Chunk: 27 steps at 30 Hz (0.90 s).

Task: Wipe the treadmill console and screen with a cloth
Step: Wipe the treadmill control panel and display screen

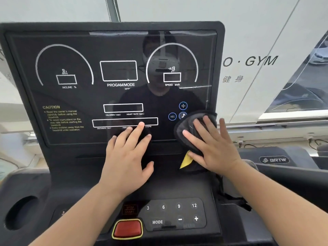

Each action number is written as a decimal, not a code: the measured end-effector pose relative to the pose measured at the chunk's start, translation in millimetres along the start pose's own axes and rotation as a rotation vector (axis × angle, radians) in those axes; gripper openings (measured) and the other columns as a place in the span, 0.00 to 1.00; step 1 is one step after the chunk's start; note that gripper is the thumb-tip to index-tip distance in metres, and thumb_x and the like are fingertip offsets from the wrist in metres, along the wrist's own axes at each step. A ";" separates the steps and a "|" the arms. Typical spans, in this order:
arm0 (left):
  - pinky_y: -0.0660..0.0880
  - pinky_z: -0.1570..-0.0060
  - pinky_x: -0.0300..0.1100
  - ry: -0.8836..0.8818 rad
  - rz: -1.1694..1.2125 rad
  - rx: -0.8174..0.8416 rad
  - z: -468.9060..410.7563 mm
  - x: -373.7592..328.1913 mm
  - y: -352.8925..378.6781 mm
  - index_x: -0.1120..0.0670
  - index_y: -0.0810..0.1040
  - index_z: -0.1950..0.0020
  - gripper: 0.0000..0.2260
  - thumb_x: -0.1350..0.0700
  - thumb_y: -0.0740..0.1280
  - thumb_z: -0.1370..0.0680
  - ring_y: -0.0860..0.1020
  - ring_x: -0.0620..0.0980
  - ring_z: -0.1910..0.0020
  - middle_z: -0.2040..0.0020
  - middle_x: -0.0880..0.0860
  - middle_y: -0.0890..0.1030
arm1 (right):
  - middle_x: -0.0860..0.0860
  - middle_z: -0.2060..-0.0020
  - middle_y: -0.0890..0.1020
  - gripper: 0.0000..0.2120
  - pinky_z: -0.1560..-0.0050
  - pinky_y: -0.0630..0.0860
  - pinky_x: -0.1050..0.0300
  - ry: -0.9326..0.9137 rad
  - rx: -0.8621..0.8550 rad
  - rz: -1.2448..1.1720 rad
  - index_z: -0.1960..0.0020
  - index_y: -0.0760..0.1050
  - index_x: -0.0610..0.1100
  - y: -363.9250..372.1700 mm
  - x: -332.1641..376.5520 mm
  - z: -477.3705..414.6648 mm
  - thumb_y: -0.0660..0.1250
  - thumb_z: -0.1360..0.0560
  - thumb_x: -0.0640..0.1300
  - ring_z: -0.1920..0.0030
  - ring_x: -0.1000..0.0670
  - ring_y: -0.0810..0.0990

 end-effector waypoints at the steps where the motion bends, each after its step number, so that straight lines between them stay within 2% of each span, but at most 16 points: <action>1: 0.70 0.34 0.66 0.001 -0.008 0.008 -0.1 0.5 0.4 0.51 0.76 0.29 0.33 0.41 0.70 0.33 0.68 0.60 0.27 0.21 0.54 0.67 | 0.43 0.21 0.60 0.32 0.22 0.44 0.31 0.015 -0.021 0.004 0.19 0.59 0.52 -6.2 -9.0 -10.9 0.56 0.19 0.65 0.20 0.37 0.52; 4: 0.68 0.34 0.65 0.008 -0.029 0.009 -1.3 1.7 0.1 0.52 0.76 0.29 0.34 0.41 0.70 0.33 0.68 0.60 0.27 0.21 0.54 0.67 | 0.40 0.20 0.60 0.34 0.22 0.42 0.32 0.185 -0.057 -0.013 0.18 0.59 0.50 -22.6 -30.6 -41.5 0.57 0.19 0.66 0.19 0.35 0.53; 8: 0.66 0.32 0.65 0.022 -0.039 -0.022 0.8 1.4 -0.9 0.53 0.76 0.29 0.34 0.41 0.69 0.33 0.68 0.60 0.27 0.21 0.54 0.67 | 0.39 0.20 0.57 0.34 0.22 0.43 0.31 0.347 -0.029 -0.141 0.18 0.56 0.48 -23.2 -13.5 -44.0 0.55 0.18 0.63 0.20 0.34 0.49; 12: 0.56 0.27 0.66 -0.065 -0.047 -0.073 18.4 5.3 5.0 0.52 0.74 0.27 0.34 0.41 0.69 0.31 0.64 0.62 0.23 0.21 0.57 0.65 | 0.44 0.21 0.57 0.32 0.22 0.45 0.29 0.319 0.024 -0.225 0.18 0.56 0.51 -3.8 36.4 -2.0 0.58 0.19 0.60 0.20 0.37 0.48; 15: 0.59 0.28 0.66 -0.115 -0.021 -0.082 39.9 12.3 17.0 0.53 0.74 0.28 0.34 0.42 0.69 0.32 0.66 0.64 0.25 0.24 0.59 0.68 | 0.47 0.21 0.58 0.33 0.22 0.44 0.30 0.314 0.104 -0.240 0.18 0.55 0.53 6.6 68.0 29.1 0.57 0.19 0.61 0.19 0.38 0.48; 19: 0.65 0.32 0.66 -0.147 -0.023 0.003 61.9 26.3 30.6 0.52 0.74 0.27 0.34 0.41 0.67 0.32 0.71 0.61 0.30 0.32 0.56 0.73 | 0.49 0.21 0.61 0.32 0.21 0.43 0.31 0.349 0.135 -0.259 0.18 0.58 0.51 1.1 78.8 38.2 0.58 0.19 0.59 0.19 0.37 0.52; 24: 0.63 0.31 0.66 -0.177 0.018 0.005 71.4 37.8 29.9 0.51 0.74 0.27 0.34 0.42 0.69 0.32 0.70 0.61 0.29 0.31 0.56 0.73 | 0.51 0.21 0.66 0.34 0.21 0.44 0.32 0.286 0.174 -0.276 0.19 0.61 0.50 -12.3 108.7 18.1 0.66 0.22 0.56 0.19 0.39 0.54; 27: 0.63 0.32 0.69 -0.226 0.020 0.002 79.7 52.2 28.5 0.51 0.74 0.27 0.33 0.42 0.69 0.31 0.69 0.62 0.29 0.30 0.56 0.72 | 0.51 0.21 0.66 0.33 0.20 0.47 0.33 0.216 0.197 -0.323 0.18 0.60 0.50 -22.5 139.9 -5.5 0.65 0.20 0.54 0.18 0.40 0.54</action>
Point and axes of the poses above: each hand's wrist, its own z-axis away from the middle knuckle, its own y-axis out of the palm, x = y × z, the point moved 5 cm from there along -z, towards the middle knuckle
